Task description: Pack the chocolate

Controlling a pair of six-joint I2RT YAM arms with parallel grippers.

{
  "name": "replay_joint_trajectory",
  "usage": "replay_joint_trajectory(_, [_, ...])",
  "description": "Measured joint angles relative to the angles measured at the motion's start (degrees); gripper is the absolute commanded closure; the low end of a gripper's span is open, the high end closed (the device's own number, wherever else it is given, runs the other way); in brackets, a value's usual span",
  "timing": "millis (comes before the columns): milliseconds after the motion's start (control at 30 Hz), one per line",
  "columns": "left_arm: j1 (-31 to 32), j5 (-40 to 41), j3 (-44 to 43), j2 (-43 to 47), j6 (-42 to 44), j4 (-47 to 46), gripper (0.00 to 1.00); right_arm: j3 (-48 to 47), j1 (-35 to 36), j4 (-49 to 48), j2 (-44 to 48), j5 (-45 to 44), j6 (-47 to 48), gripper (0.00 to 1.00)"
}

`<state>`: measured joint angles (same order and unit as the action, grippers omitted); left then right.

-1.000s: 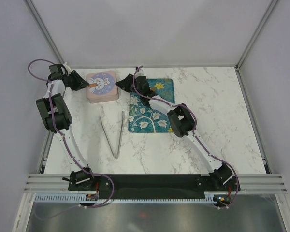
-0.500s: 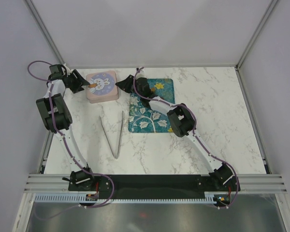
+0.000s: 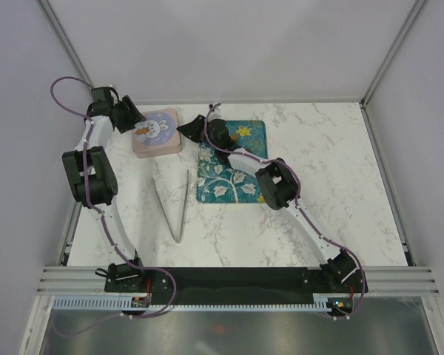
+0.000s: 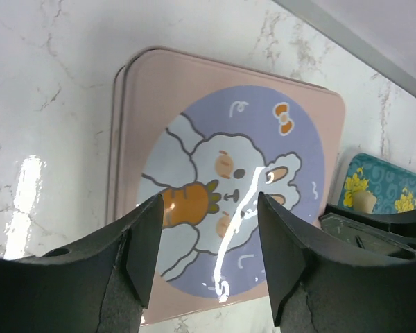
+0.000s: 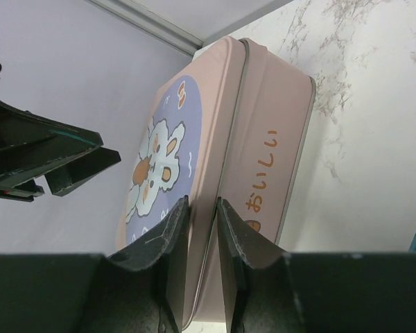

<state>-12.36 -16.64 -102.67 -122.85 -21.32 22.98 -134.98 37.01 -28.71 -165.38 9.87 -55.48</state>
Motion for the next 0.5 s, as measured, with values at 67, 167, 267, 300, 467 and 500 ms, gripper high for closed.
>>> replay_joint_trajectory(67, [0.8, 0.0, 0.0, 0.5, -0.1, -0.5, 0.39, 0.0, 0.0, 0.0, 0.0, -0.3, -0.3, 0.71])
replay_joint_trajectory(167, [2.0, -0.5, 0.1, 0.8, -0.4, -1.0, 0.42, 0.0, 0.0, 0.0, 0.0, -0.8, -0.7, 0.71])
replay_joint_trajectory(267, [3.2, -1.5, 0.5, 0.7, -1.2, -1.6, 0.42, 0.0, 0.0, 0.0, 0.0, -0.8, -0.9, 0.67])
replay_joint_trajectory(300, [3.5, -1.8, 0.5, 0.6, -1.4, -1.9, 0.42, 0.0, 0.0, 0.0, 0.0, -0.8, -0.9, 0.65])
replay_joint_trajectory(467, [4.2, -4.4, -3.6, -5.2, -2.8, -5.1, 0.42, 6.5, 0.0, -1.1, 3.3, -0.3, -0.8, 0.49])
replay_joint_trajectory(500, [4.2, -5.6, -5.2, -7.4, -3.7, -5.9, 0.42, 8.9, 0.0, -1.2, 4.7, -0.1, -0.4, 0.45])
